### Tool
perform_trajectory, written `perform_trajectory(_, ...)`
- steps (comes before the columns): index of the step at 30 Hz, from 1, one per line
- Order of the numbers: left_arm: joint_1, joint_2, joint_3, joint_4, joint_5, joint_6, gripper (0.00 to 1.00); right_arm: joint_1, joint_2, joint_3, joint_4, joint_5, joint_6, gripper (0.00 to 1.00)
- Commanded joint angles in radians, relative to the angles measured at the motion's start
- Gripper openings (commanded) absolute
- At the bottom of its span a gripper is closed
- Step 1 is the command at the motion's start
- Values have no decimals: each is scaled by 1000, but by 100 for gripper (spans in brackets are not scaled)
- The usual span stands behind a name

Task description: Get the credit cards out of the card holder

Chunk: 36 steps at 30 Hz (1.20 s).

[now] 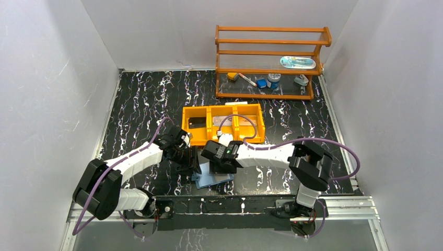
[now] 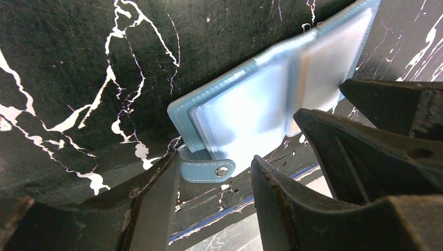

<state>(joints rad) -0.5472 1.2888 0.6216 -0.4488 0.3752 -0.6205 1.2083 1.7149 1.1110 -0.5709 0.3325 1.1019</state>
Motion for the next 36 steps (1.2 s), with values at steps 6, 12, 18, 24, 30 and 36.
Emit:
perform_trajectory(6,-3,5,25,-13,30,9,50,-6,67,24,-42,3,-19,67)
perform_trajectory(12,-2,7,28,-13,27,13,50,-4,74,40,-70,22,-26,69)
perform_trajectory(18,-3,21,33,-8,30,13,50,-2,87,51,-68,12,-36,53)
perform_trajectory(24,-3,26,34,-6,36,18,50,-1,35,31,-30,3,-30,35)
perform_trajectory(30,-2,28,29,-2,39,17,50,-1,-35,27,10,-12,-43,34)
perform_trajectory(36,-3,29,29,2,44,15,50,-2,-65,8,92,-62,-63,46)
